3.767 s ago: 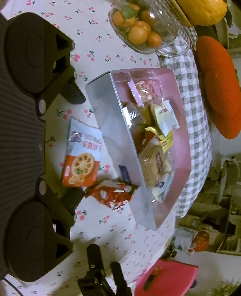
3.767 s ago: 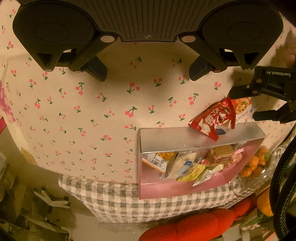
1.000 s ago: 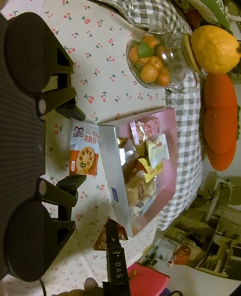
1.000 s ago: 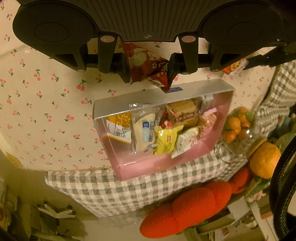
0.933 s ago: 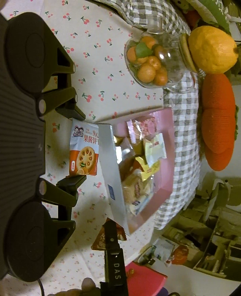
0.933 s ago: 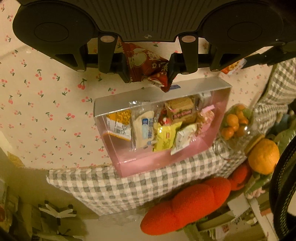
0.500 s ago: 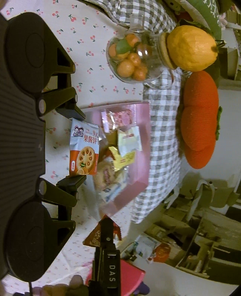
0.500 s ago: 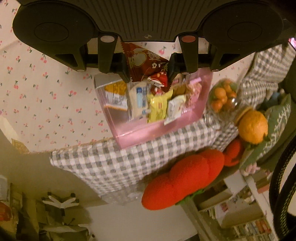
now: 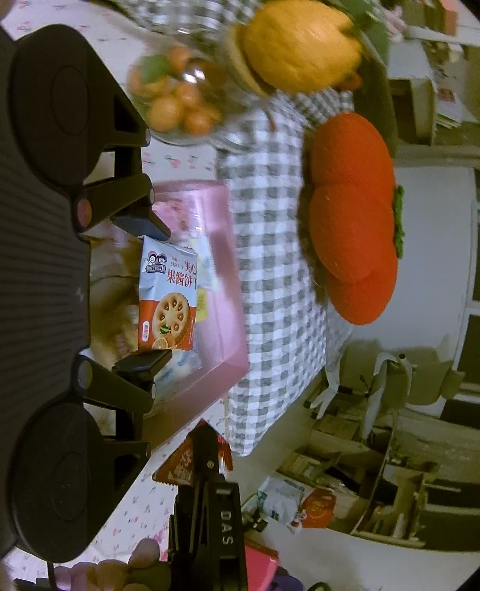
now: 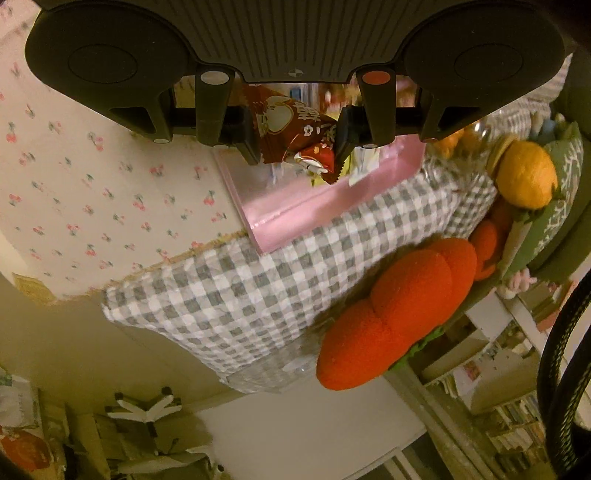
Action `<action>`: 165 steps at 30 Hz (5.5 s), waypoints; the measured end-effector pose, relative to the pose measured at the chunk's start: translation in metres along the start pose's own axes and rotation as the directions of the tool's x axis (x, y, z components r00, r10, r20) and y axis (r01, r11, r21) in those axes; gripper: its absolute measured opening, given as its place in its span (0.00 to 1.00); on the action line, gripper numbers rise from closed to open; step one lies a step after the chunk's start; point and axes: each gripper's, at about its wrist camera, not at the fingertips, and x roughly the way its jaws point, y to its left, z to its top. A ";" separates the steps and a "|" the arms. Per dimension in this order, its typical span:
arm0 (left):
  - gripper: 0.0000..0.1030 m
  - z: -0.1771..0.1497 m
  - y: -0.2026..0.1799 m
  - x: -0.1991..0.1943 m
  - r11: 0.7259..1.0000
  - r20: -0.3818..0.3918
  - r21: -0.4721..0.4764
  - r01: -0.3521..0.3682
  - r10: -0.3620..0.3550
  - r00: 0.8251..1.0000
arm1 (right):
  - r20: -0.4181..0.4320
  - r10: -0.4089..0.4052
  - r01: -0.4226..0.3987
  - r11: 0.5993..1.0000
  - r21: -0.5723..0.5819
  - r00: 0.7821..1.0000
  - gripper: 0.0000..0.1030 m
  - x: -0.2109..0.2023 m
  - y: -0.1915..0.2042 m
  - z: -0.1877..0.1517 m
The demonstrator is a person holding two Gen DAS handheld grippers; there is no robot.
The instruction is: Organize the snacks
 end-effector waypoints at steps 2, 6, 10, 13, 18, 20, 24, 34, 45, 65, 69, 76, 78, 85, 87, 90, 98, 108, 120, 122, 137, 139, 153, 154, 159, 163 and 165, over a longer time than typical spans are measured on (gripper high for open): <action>0.57 0.005 -0.003 0.009 1.000 0.008 0.021 -0.001 0.001 1.000 | 0.006 0.019 -0.019 1.000 0.007 1.000 0.39 0.010 -0.003 0.005; 0.57 0.010 -0.004 0.031 0.999 -0.002 0.038 -0.010 0.010 1.000 | 0.010 0.050 -0.050 0.998 0.044 0.999 0.39 0.029 -0.010 0.013; 0.58 0.010 -0.008 0.048 0.997 -0.015 0.073 -0.018 0.019 1.000 | 0.006 0.066 -0.067 0.997 0.042 0.998 0.39 0.044 -0.013 0.016; 0.58 0.010 -0.010 0.059 0.997 -0.023 0.080 -0.017 0.019 1.000 | 0.002 0.058 -0.058 0.998 0.019 0.998 0.39 0.052 -0.013 0.016; 0.58 0.010 -0.014 0.073 0.996 -0.036 0.086 -0.018 0.021 0.999 | 0.003 0.064 -0.064 0.998 0.012 0.998 0.40 0.061 -0.016 0.017; 0.59 0.010 -0.015 0.077 0.996 -0.041 0.086 -0.019 0.023 0.999 | 0.006 0.068 -0.068 0.998 0.011 0.998 0.40 0.062 -0.018 0.017; 0.62 0.009 -0.016 0.082 0.997 -0.039 0.079 -0.012 0.015 0.999 | 0.009 0.072 -0.072 0.997 0.018 0.997 0.43 0.063 -0.020 0.018; 0.90 0.006 -0.021 0.075 0.994 -0.040 0.107 -0.014 0.018 0.999 | 0.023 0.085 -0.086 0.995 0.044 0.996 0.67 0.058 -0.021 0.020; 0.95 -0.001 -0.015 0.043 0.995 -0.060 0.084 -0.052 0.057 0.997 | 0.014 0.062 -0.063 0.997 0.046 0.998 0.77 0.037 -0.015 0.016; 0.99 -0.032 -0.007 -0.029 0.993 -0.137 0.003 -0.122 0.121 0.983 | -0.011 -0.077 0.076 0.994 -0.081 0.997 0.87 -0.043 -0.004 -0.024; 0.99 -0.042 -0.009 -0.039 0.991 -0.166 -0.003 -0.136 0.134 0.977 | -0.025 -0.095 0.092 0.991 -0.097 0.995 0.91 -0.052 -0.002 -0.040; 0.99 -0.060 -0.007 -0.050 0.985 -0.222 -0.016 -0.173 0.165 0.961 | -0.073 -0.134 0.120 0.979 -0.164 0.988 0.91 -0.057 -0.001 -0.073; 0.99 -0.064 -0.007 -0.053 0.982 -0.235 -0.019 -0.188 0.178 0.955 | -0.080 -0.149 0.132 0.974 -0.185 0.986 0.91 -0.058 -0.001 -0.083; 0.99 -0.079 -0.009 -0.066 0.974 -0.244 -0.007 -0.225 0.217 0.945 | -0.094 -0.158 0.131 0.960 -0.248 0.983 0.92 -0.075 0.012 -0.092; 0.99 -0.080 -0.008 -0.071 0.975 -0.245 -0.016 -0.221 0.211 0.946 | -0.080 -0.156 0.129 0.953 -0.275 0.985 0.95 -0.082 0.020 -0.093; 0.99 -0.082 -0.008 -0.078 0.972 -0.244 -0.028 -0.232 0.218 0.945 | -0.073 -0.161 0.132 0.944 -0.301 0.984 0.95 -0.088 0.030 -0.097; 1.00 -0.081 -0.007 -0.090 0.959 -0.235 -0.066 -0.276 0.254 0.938 | -0.035 -0.193 0.169 0.922 -0.347 0.981 0.96 -0.089 0.042 -0.108; 1.00 -0.081 -0.003 -0.093 0.939 -0.228 -0.120 -0.321 0.289 0.930 | -0.006 -0.220 0.196 0.882 -0.429 0.976 0.96 -0.086 0.054 -0.120; 1.00 -0.082 -0.005 -0.093 0.939 -0.225 -0.117 -0.325 0.294 0.929 | -0.014 -0.220 0.193 0.882 -0.430 0.975 0.96 -0.084 0.054 -0.122; 1.00 -0.082 -0.005 -0.094 0.938 -0.224 -0.115 -0.326 0.295 0.929 | -0.013 -0.221 0.194 0.882 -0.429 0.975 0.96 -0.083 0.054 -0.122; 1.00 -0.082 -0.006 -0.095 0.941 -0.222 -0.106 -0.322 0.294 0.930 | -0.017 -0.225 0.197 0.883 -0.427 0.974 0.96 -0.081 0.055 -0.123; 1.00 -0.082 -0.006 -0.095 0.941 -0.223 -0.106 -0.322 0.293 0.930 | -0.018 -0.226 0.197 0.883 -0.427 0.974 0.96 -0.081 0.054 -0.123; 1.00 -0.083 -0.006 -0.094 0.940 -0.231 -0.104 -0.324 0.294 0.928 | -0.023 -0.228 0.196 0.883 -0.426 0.973 0.96 -0.080 0.053 -0.123; 1.00 -0.083 -0.006 -0.093 0.940 -0.232 -0.104 -0.324 0.294 0.927 | -0.024 -0.228 0.196 0.883 -0.426 0.973 0.96 -0.080 0.053 -0.124; 1.00 -0.083 -0.005 -0.093 0.940 -0.233 -0.104 -0.325 0.294 0.927 | -0.025 -0.230 0.198 0.883 -0.425 0.973 0.96 -0.079 0.053 -0.124; 1.00 -0.083 -0.005 -0.093 0.940 -0.233 -0.104 -0.324 0.294 0.927 | -0.026 -0.231 0.198 0.883 -0.426 0.973 0.96 -0.079 0.053 -0.124; 1.00 -0.083 -0.005 -0.094 0.940 -0.233 -0.102 -0.324 0.294 0.927 | -0.026 -0.231 0.198 0.883 -0.426 0.973 0.96 -0.079 0.053 -0.124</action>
